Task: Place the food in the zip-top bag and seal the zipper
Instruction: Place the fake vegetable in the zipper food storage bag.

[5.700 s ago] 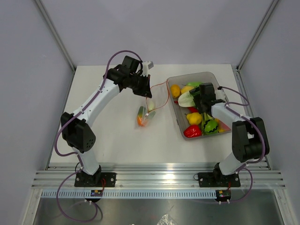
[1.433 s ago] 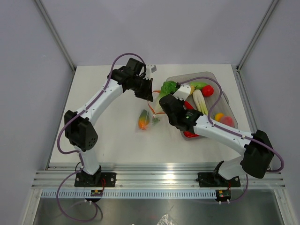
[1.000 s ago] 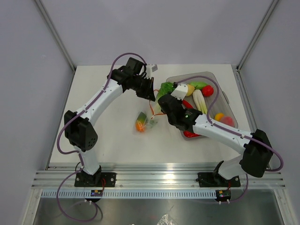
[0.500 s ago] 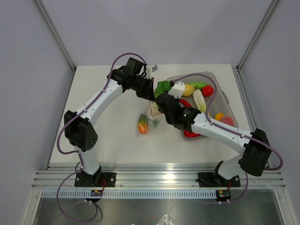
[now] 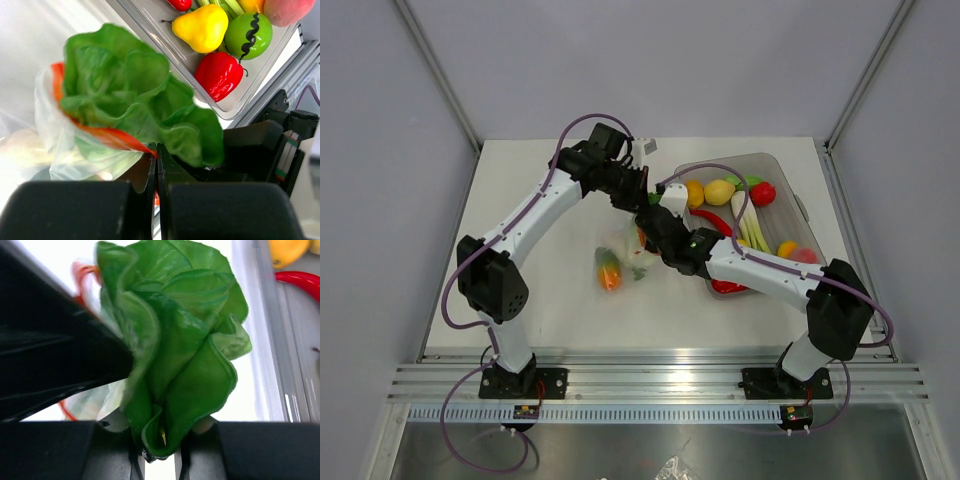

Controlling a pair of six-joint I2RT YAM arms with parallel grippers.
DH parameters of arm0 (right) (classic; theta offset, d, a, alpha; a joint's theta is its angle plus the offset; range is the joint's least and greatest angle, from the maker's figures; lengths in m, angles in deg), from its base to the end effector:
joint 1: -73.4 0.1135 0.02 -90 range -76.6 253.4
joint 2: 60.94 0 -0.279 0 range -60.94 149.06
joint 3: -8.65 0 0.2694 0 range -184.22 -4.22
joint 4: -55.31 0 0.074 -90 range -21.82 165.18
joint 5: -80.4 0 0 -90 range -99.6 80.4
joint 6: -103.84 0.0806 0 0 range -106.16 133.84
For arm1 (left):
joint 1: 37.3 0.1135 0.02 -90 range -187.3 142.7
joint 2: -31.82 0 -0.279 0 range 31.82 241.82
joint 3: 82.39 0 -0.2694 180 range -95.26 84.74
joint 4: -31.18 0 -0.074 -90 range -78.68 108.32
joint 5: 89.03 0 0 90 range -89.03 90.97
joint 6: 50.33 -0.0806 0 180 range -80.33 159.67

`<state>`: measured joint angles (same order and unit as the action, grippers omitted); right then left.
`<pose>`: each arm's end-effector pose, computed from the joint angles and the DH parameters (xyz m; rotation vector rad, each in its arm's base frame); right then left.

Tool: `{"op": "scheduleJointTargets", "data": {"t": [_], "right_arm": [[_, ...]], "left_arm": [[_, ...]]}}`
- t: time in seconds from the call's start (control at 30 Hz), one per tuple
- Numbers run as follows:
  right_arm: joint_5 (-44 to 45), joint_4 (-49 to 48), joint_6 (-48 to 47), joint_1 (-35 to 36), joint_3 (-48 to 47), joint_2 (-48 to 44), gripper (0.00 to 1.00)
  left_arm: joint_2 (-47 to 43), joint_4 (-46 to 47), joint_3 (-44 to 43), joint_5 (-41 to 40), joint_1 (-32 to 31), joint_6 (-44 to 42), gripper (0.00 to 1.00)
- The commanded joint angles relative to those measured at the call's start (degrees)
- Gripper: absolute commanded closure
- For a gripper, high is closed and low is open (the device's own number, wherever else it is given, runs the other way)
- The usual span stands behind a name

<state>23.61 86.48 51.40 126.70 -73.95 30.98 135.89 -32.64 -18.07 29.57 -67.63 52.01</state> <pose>0.2761 0.2965 0.2569 -0.0015 2.1560 0.2546 0.3607 -0.2557 0.3239 0.6191 2.4866 -0.9240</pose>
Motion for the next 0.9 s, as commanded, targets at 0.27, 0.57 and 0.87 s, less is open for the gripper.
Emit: {"op": "scheduleJointTargets", "data": {"t": [0.27,0.57,0.87], "right_arm": [[-23.45,-4.87,-14.97,0.84,-2.15,1.06,0.83],[-21.52,-0.3,-12.43,0.06,-2.16,-4.27,0.5],[-16.17,5.95,-10.4,-0.56,-2.78,-12.02,0.19]], "left_arm": [[-5.02,4.47,-1.87,6.47,-0.17,0.67,1.0],[-7.13,5.16,1.38,6.73,1.06,0.05,1.0],[-3.0,6.31,-2.57,10.42,0.97,1.2,1.0]]}}
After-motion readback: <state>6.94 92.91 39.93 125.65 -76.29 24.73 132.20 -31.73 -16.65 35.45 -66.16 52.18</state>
